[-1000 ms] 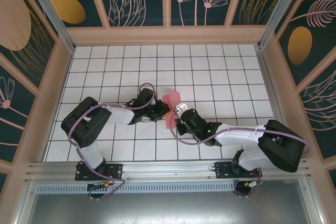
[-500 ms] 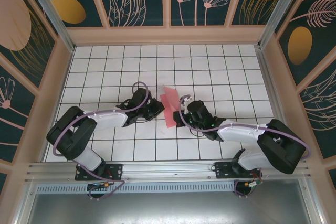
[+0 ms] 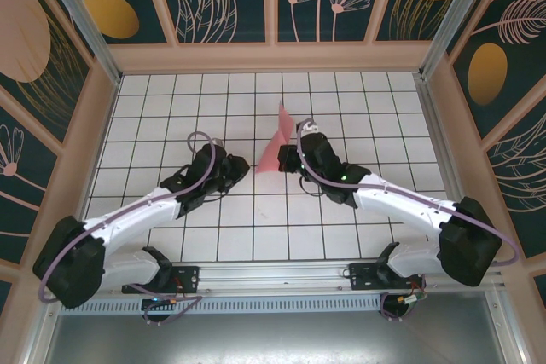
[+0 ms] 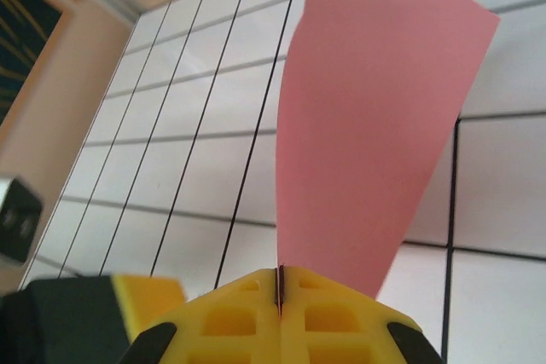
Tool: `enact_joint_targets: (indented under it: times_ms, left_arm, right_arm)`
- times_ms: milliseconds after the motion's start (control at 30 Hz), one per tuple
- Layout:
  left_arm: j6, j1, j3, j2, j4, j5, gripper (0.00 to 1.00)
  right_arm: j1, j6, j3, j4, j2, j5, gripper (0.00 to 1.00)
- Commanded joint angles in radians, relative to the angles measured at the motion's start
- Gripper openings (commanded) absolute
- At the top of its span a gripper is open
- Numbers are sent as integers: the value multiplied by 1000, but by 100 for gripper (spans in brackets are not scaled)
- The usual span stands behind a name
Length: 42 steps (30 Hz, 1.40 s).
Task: Fold a paper plane with a square sheet of paper (pick it up from the middle)
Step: Fold the triangle a second time at the center of the table.
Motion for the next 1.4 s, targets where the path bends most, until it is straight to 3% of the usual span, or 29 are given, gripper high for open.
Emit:
enact_joint_targets:
  times_ms: [0,133,367,500,633,900,1367]
  left_arm:
    - [33,-1,-17,-63,-92,-99,17]
    - [46,-1,-14,-108,-121,-127,18]
    - [50,0,-48,-113,-91,-125,20]
    - [50,21,-65,-42,-19,-45,19]
    - [21,49,-60,79,99,79,16]
    - [-30,51,2,334,299,210,13]
    - [-74,51,4,539,388,268,10]
  right_arm:
    - [44,52,59,-179,23,178,0]
    - [90,130,124,-271,116,254,0]
    - [128,147,205,-292,297,159,0]
    - [135,147,207,-253,356,80,0]
    - [134,142,194,-217,364,34,0]
    - [126,139,157,-195,364,-3,0]
    - [102,126,87,-133,309,-55,8]
